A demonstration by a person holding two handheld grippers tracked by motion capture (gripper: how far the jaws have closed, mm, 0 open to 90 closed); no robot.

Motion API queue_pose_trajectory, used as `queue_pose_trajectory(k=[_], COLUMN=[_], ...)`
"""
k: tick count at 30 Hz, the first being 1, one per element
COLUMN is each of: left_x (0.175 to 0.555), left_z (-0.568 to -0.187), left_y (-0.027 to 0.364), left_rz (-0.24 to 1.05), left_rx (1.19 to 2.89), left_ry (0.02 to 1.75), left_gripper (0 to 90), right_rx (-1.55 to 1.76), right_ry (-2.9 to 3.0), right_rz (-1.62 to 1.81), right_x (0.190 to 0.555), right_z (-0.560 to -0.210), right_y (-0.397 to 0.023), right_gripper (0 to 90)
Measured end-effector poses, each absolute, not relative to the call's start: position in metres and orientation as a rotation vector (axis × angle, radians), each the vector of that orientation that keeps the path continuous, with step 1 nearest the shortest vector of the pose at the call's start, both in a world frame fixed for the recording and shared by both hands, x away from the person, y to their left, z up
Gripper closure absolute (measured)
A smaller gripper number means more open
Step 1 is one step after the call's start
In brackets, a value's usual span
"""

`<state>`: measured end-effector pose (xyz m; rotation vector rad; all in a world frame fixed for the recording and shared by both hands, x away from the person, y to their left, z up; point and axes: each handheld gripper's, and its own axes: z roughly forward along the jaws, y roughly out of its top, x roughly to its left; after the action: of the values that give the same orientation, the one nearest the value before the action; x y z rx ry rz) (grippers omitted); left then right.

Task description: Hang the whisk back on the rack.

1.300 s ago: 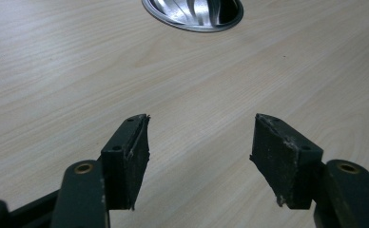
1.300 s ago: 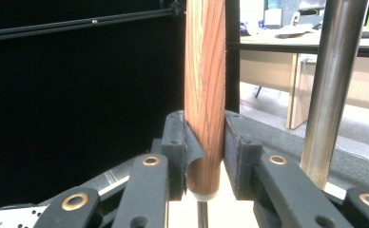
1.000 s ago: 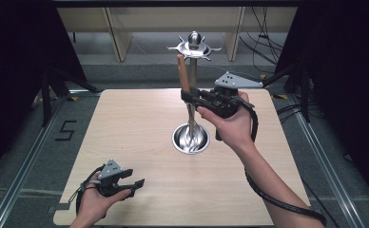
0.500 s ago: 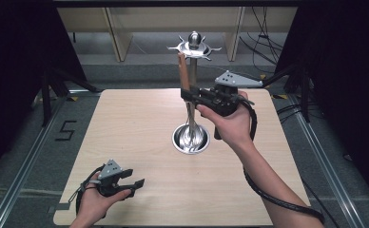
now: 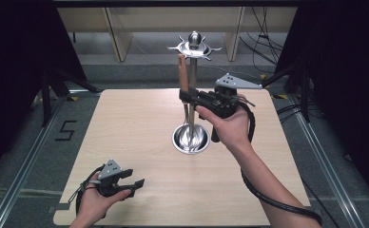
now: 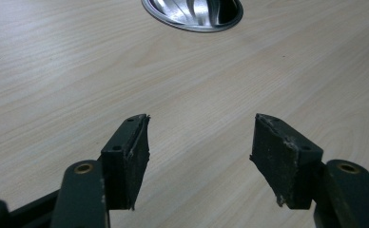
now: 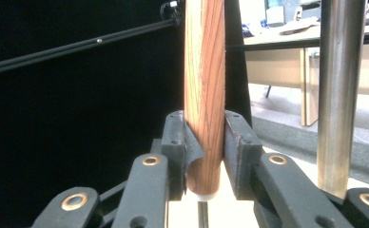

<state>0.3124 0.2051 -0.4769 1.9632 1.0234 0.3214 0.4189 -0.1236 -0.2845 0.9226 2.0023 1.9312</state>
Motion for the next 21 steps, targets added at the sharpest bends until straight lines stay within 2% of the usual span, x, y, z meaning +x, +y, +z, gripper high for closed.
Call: queue_pose_trajectory(k=[21], left_x=[0.312], left_z=[-0.478], left_y=[0.203], left_rz=[0.322], left_rx=[1.948], left_ry=[1.028], left_gripper=[36.6], right_rx=[1.048], right_ry=[1.878], right_rz=[2.020], right_x=[0.408], right_z=[-0.294], right_y=[-0.117], right_gripper=[72.5])
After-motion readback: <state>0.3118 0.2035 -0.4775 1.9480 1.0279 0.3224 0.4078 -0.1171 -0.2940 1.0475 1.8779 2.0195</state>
